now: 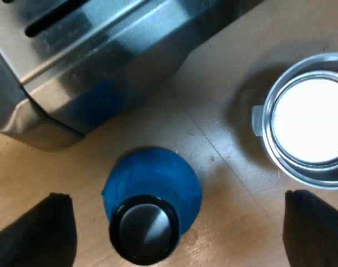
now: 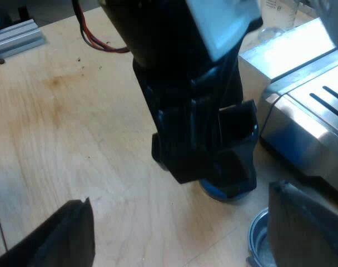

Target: Grind coffee beans and then tamp

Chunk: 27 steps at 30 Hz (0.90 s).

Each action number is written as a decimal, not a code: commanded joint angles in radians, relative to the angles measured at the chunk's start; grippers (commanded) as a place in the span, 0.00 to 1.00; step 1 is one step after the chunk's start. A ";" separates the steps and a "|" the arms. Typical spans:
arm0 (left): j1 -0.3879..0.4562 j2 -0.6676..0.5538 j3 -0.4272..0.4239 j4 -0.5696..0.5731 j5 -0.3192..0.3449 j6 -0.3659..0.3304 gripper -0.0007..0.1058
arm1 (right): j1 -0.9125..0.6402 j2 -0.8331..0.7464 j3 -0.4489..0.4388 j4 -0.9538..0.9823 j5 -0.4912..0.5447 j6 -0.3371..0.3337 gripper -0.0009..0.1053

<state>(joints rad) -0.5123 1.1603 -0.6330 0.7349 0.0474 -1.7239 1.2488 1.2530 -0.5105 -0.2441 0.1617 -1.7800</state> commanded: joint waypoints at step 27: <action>0.067 0.188 -0.006 -0.044 0.039 0.003 0.64 | 0.002 -0.005 -0.002 -0.013 -0.001 -0.014 0.63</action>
<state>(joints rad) -0.4411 1.3513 -0.6330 0.6946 0.0813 -1.7239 1.2488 1.2530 -0.5105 -0.2441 0.1617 -1.7800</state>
